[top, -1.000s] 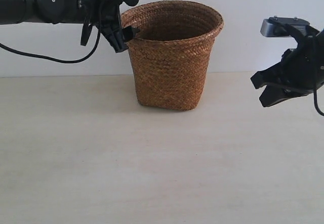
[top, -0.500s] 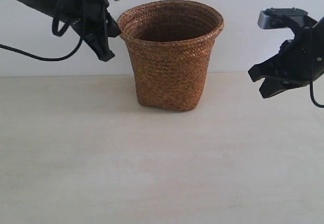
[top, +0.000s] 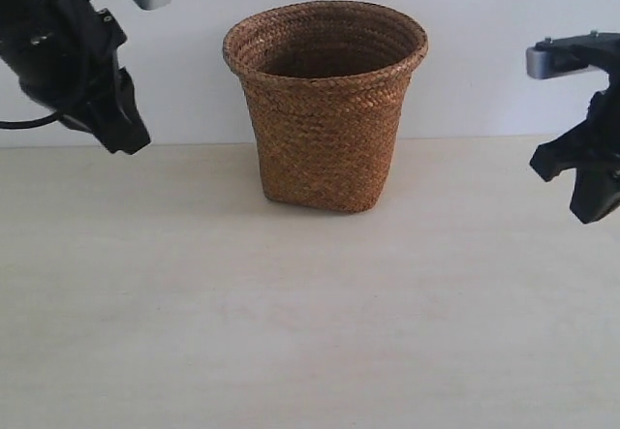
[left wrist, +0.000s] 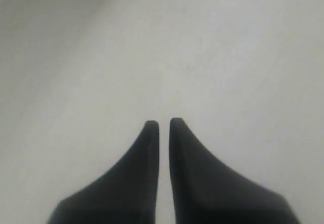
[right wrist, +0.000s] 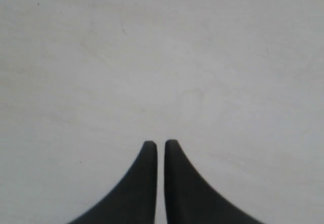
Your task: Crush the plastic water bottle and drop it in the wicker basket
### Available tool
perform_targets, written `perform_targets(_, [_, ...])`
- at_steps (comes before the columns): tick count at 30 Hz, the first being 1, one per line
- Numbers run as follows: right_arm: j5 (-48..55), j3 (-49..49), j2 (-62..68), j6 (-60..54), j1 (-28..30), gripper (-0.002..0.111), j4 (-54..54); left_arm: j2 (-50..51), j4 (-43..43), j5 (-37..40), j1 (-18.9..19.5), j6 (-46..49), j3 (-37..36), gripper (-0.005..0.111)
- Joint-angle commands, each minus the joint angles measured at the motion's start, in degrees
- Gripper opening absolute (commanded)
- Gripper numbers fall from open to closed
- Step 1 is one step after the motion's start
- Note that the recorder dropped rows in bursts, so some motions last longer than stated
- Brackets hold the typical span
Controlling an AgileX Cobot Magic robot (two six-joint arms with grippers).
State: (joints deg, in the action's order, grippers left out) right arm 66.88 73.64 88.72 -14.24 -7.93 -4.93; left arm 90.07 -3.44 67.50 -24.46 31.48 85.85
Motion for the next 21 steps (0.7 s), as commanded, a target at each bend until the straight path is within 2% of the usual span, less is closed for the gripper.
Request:
perform_targets(1, [-5.4,-4.2,-8.7,2.2,0.0,0.000,0.2,-6.1,0.0,2.5,0.2,-5.5,-6.5,0.004])
perform_targets(3, [-8.3,-7.1,-12.9,2.2,0.0,0.000,0.2,-9.3,0.0,1.4,0.2,-7.1,-10.1,0.004])
perform_targets(7, [-15.1,-14.4,-20.7,2.2,0.0,0.000,0.2,-16.7,0.0,-6.7,0.2,-10.5,-19.2,0.004])
perform_targets(13, [-27.8,-26.4,-33.7,2.2,0.0,0.000,0.9,-26.9,-2.2,-17.1,0.2,-10.7,-31.6,0.004])
perform_targets(21, [-41.1,-39.5,-50.6,3.9,0.0,0.000,0.8,-39.7,-3.1,-36.2,0.2,-16.5,-47.5,0.004])
